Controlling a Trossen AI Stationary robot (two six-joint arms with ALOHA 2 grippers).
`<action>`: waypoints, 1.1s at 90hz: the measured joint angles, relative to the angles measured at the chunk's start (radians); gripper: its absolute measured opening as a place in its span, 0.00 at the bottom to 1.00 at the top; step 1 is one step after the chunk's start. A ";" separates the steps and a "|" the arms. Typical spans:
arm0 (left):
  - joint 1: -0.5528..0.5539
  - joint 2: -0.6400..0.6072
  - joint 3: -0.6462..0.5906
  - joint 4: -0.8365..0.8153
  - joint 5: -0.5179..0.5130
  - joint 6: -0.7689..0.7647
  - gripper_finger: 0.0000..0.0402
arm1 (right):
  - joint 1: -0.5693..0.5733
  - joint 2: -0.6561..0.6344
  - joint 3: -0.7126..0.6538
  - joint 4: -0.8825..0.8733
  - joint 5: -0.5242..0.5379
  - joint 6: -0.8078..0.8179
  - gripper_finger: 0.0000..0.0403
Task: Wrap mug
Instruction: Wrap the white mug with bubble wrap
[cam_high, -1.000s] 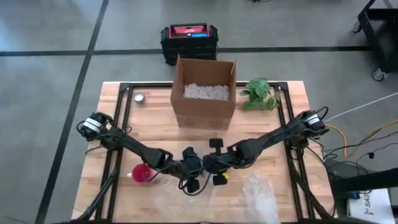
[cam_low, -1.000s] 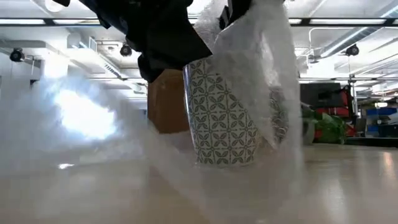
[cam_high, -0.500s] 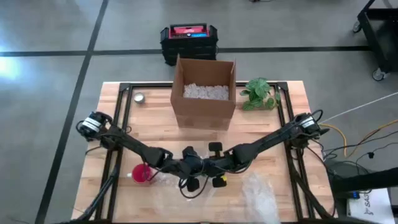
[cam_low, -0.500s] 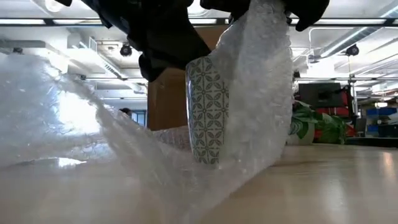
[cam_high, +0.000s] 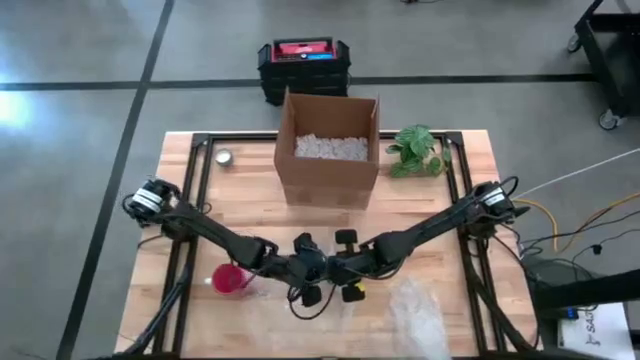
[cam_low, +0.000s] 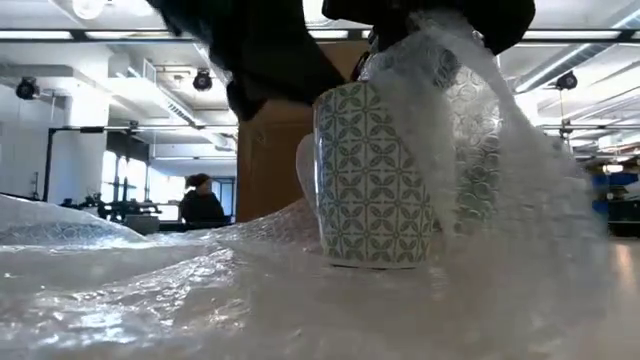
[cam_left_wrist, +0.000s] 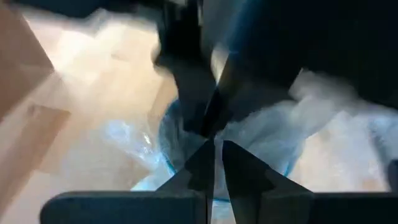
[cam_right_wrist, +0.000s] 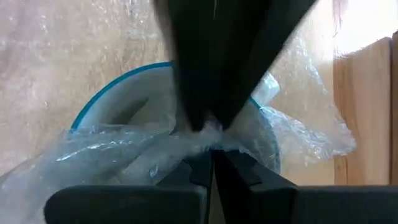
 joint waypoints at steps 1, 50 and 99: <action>0.000 0.004 0.000 0.005 0.000 0.000 0.05 | 0.000 0.000 0.000 0.000 -0.001 0.000 0.00; 0.001 0.030 0.002 0.037 0.012 0.000 0.05 | 0.085 -0.175 0.082 -0.185 -0.108 0.000 0.00; 0.000 0.032 0.000 0.056 0.022 0.002 0.05 | 0.023 -0.034 -0.027 -0.005 -0.100 -0.026 0.00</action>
